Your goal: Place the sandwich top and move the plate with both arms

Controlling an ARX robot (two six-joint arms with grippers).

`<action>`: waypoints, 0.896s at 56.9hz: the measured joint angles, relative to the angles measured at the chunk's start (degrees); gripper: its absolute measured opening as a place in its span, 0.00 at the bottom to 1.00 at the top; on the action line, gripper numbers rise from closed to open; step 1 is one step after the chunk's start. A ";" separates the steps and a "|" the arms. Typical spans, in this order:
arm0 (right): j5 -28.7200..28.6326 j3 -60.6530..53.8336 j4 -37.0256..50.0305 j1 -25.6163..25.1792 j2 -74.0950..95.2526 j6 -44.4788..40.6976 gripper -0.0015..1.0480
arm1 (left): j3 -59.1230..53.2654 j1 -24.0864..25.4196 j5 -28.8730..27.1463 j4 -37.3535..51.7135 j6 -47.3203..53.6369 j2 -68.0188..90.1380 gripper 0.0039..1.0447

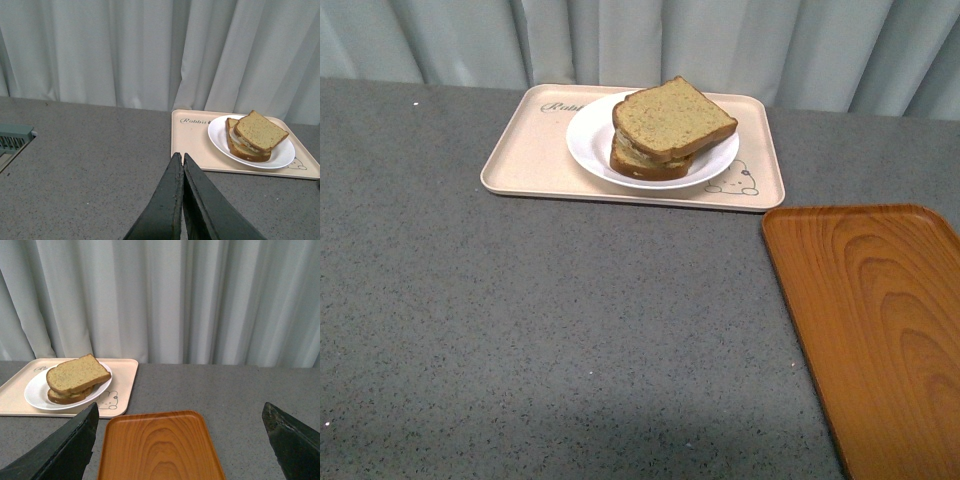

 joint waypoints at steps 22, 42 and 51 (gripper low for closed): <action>0.00 0.00 0.00 0.00 0.00 0.00 0.91 | 0.00 0.00 0.00 -7.67 0.00 -7.69 0.04; -0.02 0.00 0.00 0.00 0.00 0.00 0.91 | 0.00 0.00 0.00 -19.10 -0.04 -18.80 0.04; 0.00 0.00 0.00 0.00 0.02 0.00 0.91 | 0.00 0.00 0.02 -19.21 0.00 -18.84 0.29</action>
